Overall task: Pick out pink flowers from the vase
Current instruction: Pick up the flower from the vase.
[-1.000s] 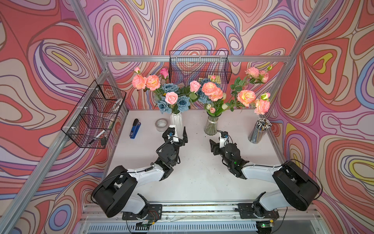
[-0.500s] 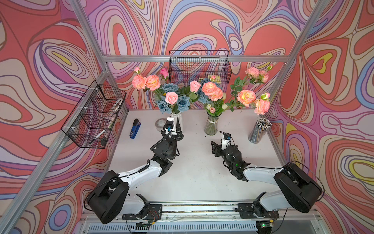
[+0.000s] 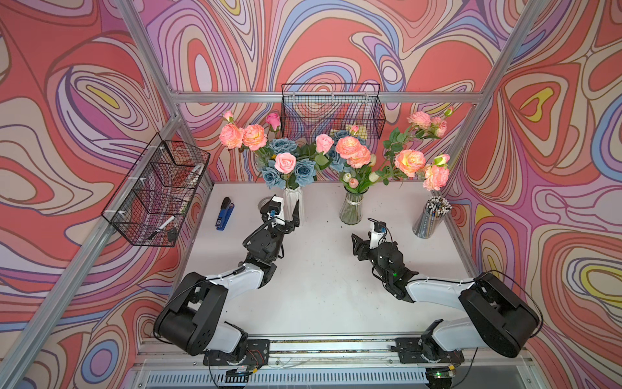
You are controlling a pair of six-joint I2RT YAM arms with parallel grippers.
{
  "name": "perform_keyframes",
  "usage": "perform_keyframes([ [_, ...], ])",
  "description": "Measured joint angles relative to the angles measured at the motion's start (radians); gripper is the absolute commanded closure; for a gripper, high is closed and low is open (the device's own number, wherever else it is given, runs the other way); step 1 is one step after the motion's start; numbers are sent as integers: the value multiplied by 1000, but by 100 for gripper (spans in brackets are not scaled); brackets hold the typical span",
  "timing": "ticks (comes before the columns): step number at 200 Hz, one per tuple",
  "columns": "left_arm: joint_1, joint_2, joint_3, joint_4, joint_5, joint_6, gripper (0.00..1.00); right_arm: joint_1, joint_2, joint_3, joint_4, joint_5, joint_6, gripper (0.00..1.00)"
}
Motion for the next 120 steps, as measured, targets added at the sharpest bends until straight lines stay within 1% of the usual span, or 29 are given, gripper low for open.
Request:
perform_keyframes([
  [5, 8, 16, 3, 0, 9, 0, 18, 0, 1, 0, 0, 0, 1, 28],
  [22, 30, 63, 18, 0, 36, 2, 23, 0, 4, 0, -3, 0, 4, 28],
  [28, 37, 76, 25, 0, 47, 4, 26, 0, 5, 0, -3, 0, 4, 28],
  [41, 53, 95, 40, 0, 72, 4, 36, 0, 5, 0, -4, 1, 4, 28],
  [72, 108, 103, 73, 4, 159, -16, 45, 0, 9, 1, -20, 1, 3, 27],
  [76, 117, 105, 79, 6, 172, -21, 48, 0, 11, 1, -22, 1, 2, 27],
  [84, 135, 107, 90, 9, 201, -35, 57, 0, 16, 2, -28, 1, 0, 27],
  [91, 150, 110, 100, 11, 229, -46, 61, 0, 19, 3, -34, 1, -2, 27],
  [120, 194, 147, 150, 17, 343, -101, 62, 0, 33, 11, -48, 3, -10, 27],
])
